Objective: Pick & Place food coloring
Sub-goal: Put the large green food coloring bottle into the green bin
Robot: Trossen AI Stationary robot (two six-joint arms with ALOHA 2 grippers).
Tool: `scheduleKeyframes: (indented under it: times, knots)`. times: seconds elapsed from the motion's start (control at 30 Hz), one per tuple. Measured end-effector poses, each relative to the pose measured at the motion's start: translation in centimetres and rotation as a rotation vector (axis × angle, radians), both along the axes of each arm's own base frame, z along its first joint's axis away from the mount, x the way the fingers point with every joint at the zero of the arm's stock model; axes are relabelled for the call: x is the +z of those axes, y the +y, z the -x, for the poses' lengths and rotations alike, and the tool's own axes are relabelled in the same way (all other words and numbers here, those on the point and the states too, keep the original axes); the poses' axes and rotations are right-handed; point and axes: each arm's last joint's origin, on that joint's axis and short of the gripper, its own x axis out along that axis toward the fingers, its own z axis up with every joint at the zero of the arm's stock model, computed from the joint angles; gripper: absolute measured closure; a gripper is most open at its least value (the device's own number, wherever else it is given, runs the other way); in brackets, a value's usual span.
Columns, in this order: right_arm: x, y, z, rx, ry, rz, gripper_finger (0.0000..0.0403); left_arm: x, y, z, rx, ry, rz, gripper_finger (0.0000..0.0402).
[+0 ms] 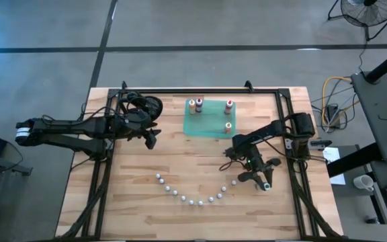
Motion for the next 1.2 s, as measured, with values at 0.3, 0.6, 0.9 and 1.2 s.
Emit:
scheduleKeyframes:
  times: [0.3,0.6,0.9,1.2]
  knots:
    - [0.0,-0.2,-0.1,-0.009,-0.003,0.001,0.0248,0.0,0.0,0.0,-0.014,0.009,-0.018,0.0239]
    - [0.2,-0.3,-0.6,-0.01,-0.029,0.004,0.0243,0.0,0.0,0.0,-0.015,0.01,-0.02,0.0239]
    - [0.7,-0.4,-1.4,0.025,-0.062,0.043,0.0227,0.0,0.0,0.0,-0.026,0.018,-0.035,0.0239]
    - [1.8,-0.5,-3.1,0.085,-0.124,0.131,0.0195,0.0,0.0,0.0,-0.027,0.018,-0.035,0.0239]
